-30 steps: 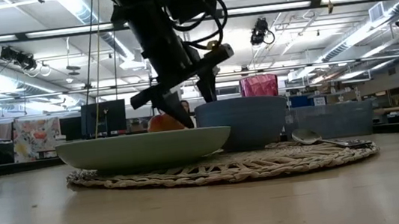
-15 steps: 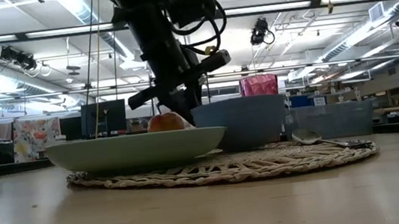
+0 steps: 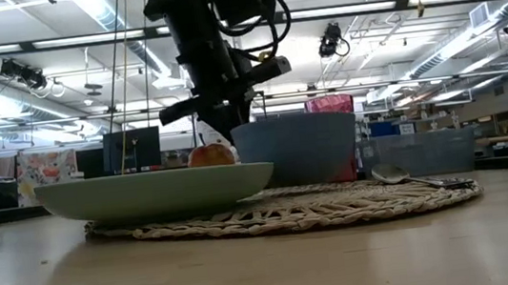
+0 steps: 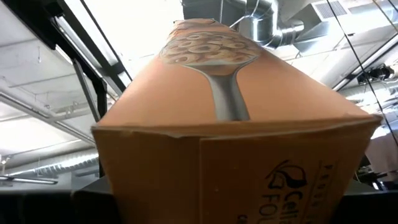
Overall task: Arrange a breakfast setting
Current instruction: Pour the cereal from the orange cereal box into the blue bowl
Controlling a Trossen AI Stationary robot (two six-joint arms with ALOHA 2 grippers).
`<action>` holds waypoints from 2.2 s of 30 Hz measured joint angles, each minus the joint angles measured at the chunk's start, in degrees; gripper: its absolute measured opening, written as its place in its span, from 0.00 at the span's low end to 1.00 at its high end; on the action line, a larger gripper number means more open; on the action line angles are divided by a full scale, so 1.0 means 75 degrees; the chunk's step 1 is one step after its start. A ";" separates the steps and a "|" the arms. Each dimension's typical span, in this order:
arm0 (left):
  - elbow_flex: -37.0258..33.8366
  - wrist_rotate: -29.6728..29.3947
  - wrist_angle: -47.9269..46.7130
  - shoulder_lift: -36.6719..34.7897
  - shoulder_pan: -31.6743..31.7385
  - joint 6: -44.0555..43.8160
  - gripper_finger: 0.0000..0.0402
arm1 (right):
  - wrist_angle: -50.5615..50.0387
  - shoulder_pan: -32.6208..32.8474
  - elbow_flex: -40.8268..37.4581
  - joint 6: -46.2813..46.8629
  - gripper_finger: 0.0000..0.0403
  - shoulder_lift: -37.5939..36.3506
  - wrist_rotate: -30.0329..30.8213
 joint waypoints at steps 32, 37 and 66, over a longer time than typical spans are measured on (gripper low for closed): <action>0.1880 -0.0922 -0.6563 -0.3191 0.1065 0.0608 0.02 | 0.0360 0.0003 -0.0006 0.0227 0.61 0.1231 -0.0481; -0.0242 -0.0578 -0.5258 -0.4201 0.2465 0.1785 0.02 | 0.1628 -0.0006 -0.0003 0.0101 0.61 0.2366 -0.0236; -0.5092 0.1079 0.0543 -0.4968 0.6327 0.5155 0.26 | 0.6254 -0.1518 0.0734 0.0462 0.61 0.8917 -0.0499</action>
